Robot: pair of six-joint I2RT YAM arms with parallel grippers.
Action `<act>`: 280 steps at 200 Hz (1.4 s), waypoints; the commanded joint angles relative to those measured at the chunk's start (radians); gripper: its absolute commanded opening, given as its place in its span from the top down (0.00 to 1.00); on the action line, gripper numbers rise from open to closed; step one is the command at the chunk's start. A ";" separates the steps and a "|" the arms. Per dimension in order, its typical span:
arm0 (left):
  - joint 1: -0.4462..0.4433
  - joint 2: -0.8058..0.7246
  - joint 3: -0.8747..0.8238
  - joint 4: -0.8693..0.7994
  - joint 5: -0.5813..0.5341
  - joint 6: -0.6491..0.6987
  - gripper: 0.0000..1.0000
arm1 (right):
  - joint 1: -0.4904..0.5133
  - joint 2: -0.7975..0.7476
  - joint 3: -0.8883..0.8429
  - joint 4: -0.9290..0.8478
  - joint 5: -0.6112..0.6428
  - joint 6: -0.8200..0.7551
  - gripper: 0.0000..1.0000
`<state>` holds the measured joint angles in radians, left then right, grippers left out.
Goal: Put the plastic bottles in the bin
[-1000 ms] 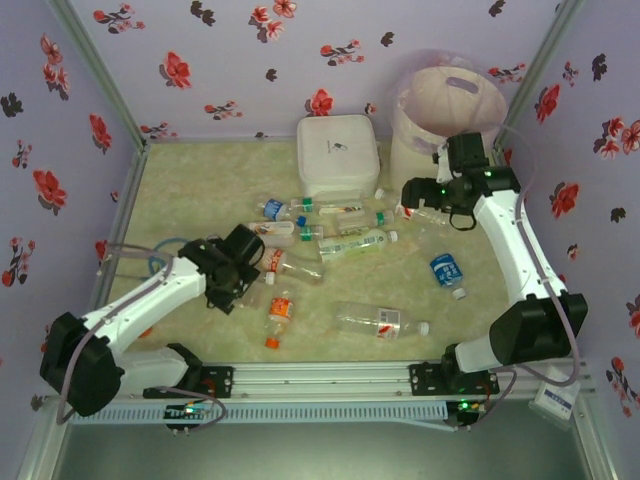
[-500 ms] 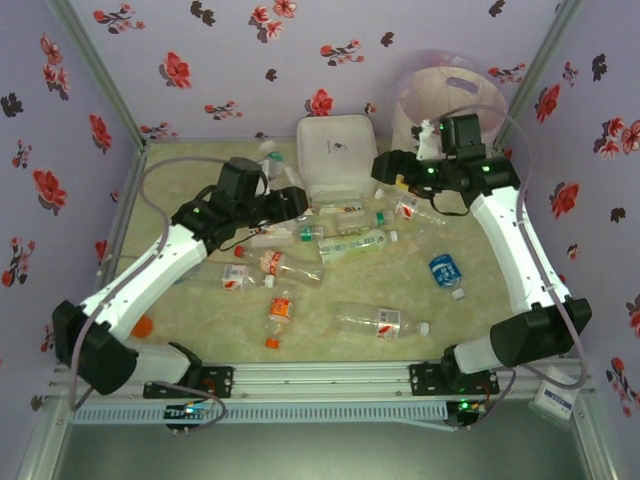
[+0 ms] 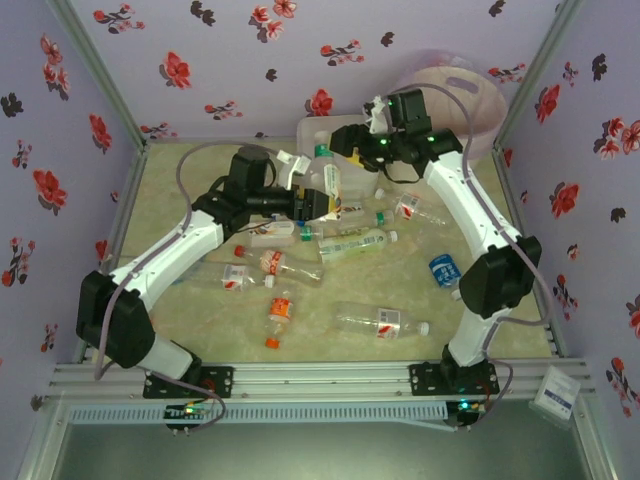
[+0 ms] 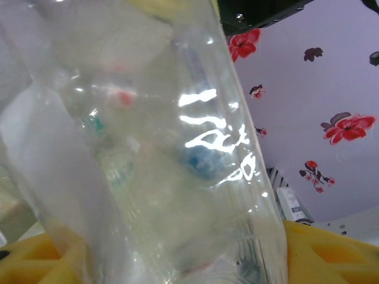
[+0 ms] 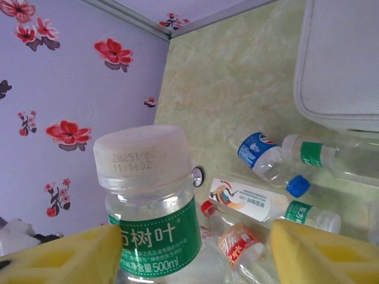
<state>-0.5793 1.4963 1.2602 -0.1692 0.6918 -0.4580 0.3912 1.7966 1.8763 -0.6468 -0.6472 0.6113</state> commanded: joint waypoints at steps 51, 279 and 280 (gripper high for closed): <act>0.002 0.042 0.046 0.107 0.090 0.024 0.83 | 0.031 0.039 0.061 0.040 -0.057 -0.003 0.39; 0.100 -0.280 -0.190 -0.571 -0.732 -0.512 0.00 | -0.320 0.015 0.295 0.257 0.883 -0.644 1.00; 0.101 -0.282 -0.193 -0.571 -0.732 -0.514 0.00 | -0.319 0.017 0.297 0.255 0.884 -0.647 1.00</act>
<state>-0.4973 1.2617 1.1225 -0.6666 0.0132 -0.8734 0.0719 1.7496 2.1750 -0.4637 0.1280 0.1192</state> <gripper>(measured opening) 0.996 0.361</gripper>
